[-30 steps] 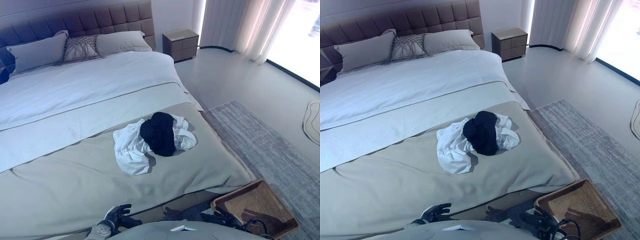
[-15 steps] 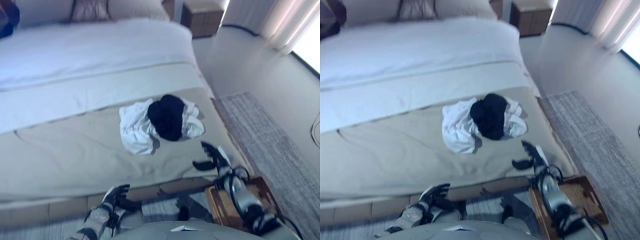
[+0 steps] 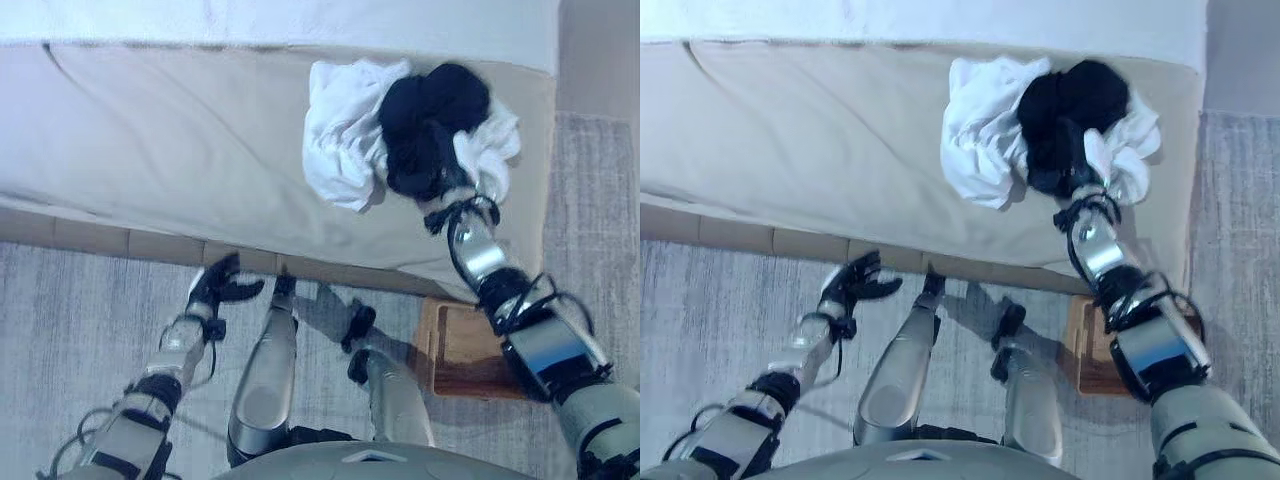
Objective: Pick up the clothes from the bed and place them into the basket
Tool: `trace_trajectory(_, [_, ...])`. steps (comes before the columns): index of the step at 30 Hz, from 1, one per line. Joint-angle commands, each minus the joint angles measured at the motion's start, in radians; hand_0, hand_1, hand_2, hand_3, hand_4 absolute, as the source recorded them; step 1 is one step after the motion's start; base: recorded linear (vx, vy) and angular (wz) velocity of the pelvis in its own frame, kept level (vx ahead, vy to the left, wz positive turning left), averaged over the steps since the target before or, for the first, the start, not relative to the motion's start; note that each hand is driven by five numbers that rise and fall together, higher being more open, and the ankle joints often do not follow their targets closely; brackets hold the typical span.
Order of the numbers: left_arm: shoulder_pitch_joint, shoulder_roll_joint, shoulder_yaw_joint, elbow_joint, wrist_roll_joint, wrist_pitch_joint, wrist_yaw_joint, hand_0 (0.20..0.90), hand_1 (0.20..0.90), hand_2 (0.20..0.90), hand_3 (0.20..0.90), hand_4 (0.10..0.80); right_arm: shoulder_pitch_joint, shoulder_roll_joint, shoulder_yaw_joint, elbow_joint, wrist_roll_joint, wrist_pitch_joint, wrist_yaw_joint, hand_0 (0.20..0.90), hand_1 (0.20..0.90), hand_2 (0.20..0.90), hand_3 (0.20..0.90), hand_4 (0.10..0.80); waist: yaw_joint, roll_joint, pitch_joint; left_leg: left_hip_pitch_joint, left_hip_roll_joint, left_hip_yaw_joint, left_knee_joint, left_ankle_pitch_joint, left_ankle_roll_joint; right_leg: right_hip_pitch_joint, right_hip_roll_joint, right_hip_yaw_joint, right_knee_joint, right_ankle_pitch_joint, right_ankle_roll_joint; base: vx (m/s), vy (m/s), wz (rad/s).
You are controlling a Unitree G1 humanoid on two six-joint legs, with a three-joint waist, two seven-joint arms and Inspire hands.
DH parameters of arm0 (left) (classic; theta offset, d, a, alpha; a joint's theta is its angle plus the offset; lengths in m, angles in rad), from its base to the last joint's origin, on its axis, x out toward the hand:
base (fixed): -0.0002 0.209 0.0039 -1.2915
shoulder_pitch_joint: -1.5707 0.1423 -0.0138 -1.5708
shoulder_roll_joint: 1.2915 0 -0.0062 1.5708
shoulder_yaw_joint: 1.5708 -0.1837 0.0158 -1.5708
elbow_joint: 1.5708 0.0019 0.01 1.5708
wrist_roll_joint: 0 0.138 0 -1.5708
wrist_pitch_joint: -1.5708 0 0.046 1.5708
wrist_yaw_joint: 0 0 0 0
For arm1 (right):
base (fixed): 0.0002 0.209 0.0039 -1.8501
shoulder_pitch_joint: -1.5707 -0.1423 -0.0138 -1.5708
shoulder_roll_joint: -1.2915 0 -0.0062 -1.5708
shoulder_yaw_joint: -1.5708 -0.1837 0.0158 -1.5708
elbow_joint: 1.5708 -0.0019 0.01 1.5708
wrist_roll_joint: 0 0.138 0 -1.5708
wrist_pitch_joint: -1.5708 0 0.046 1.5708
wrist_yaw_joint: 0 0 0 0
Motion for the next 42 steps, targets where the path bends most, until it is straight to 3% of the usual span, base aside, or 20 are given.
trace_trajectory(1, [-0.006,0.026,-0.015,-0.049,0.0,-0.038,0.018,0.9,0.9,0.9,0.9,0.8,-0.069,-0.048,0.066,-0.146,-0.098,-0.021,-0.113,0.9,0.9,0.9,0.9,0.8,0.001,-0.047,-0.07,0.002,-0.108,0.083,0.094,-0.129,0.12,0.012,-0.009,0.085,-0.074,0.159,0.028,-0.034,0.095,0.26])
trace_trajectory(11, [-0.004,-0.026,-0.095,0.001,0.017,-0.031,0.011,0.9,0.9,0.9,0.9,0.8,-0.253,-0.071,0.151,-0.097,-0.2,0.119,-0.138,0.9,0.9,0.9,0.9,0.8,0.035,-0.027,-0.038,-0.058,-0.12,0.059,0.116,-0.115,0.112,-0.061,-0.022,0.037,0.004,0.129,0.022,-0.028,0.111,0.12])
trace_trajectory(18, [0.047,-0.028,-0.097,0.085,-0.011,-0.063,-0.018,0.9,0.9,0.9,0.9,0.8,-0.351,-0.076,0.167,0.095,-0.094,0.232,-0.132,0.9,0.9,0.9,0.9,0.8,0.073,-0.011,-0.022,-0.073,-0.126,0.038,0.12,-0.109,0.108,-0.076,-0.025,0.009,0.037,0.105,0.015,0.0,0.017,0.11])
trace_trajectory(21, [0.068,-0.027,-0.087,0.11,-0.015,-0.082,-0.032,0.9,0.9,0.9,0.9,0.8,-0.376,-0.076,0.151,0.186,-0.04,0.231,-0.109,0.9,0.9,0.9,0.9,0.8,0.084,-0.004,-0.015,-0.062,-0.128,0.028,0.112,-0.108,0.109,-0.072,-0.026,0.005,0.039,0.102,0.014,0.025,-0.009,0.02])
trace_trajectory(22, [0.074,-0.027,-0.083,0.117,-0.015,-0.084,-0.037,0.9,0.9,0.9,0.9,0.8,-0.383,-0.075,0.149,0.199,-0.05,0.233,-0.104,0.9,0.9,0.9,0.9,0.8,0.09,-0.001,-0.014,-0.045,-0.125,0.024,0.115,-0.137,0.107,-0.059,-0.021,0.012,0.044,0.081,0.02,0.068,-0.02,0.01])
trace_trajectory(25, [0.07,-0.026,-0.08,0.128,-0.016,-0.077,-0.039,0.9,0.9,0.9,0.9,0.8,-0.411,-0.083,0.163,0.212,-0.078,0.263,-0.066,0.9,0.9,0.9,0.9,0.8,0.095,0.003,-0.013,-0.037,-0.127,0.021,0.113,-0.137,0.108,-0.055,-0.025,0.008,0.049,0.079,0.019,0.022,-0.006,0.01])
trace_trajectory(30, [0.063,-0.014,-0.088,0.119,-0.026,-0.078,-0.051,0.9,0.9,0.9,0.9,0.8,-0.452,-0.098,0.238,0.291,-0.165,0.355,0.133,0.9,0.9,0.9,0.9,0.8,0.104,0.007,-0.004,-0.014,-0.123,0.008,0.085,-0.122,0.11,-0.049,-0.028,0.008,0.061,0.076,0.023,0.0,0.0,0.0])
trace_trajectory(42, [0.09,-0.031,-0.165,0.027,-0.038,-0.097,-0.092,0.9,0.9,0.9,0.9,0.8,-0.59,-0.071,0.388,0.338,-0.401,0.329,0.26,0.9,0.9,0.9,0.9,0.8,0.16,0.048,0.023,-0.042,-0.131,-0.033,-0.006,-0.041,0.106,-0.105,-0.038,-0.04,0.1,0.059,0.024,-0.01,0.014,0.11])
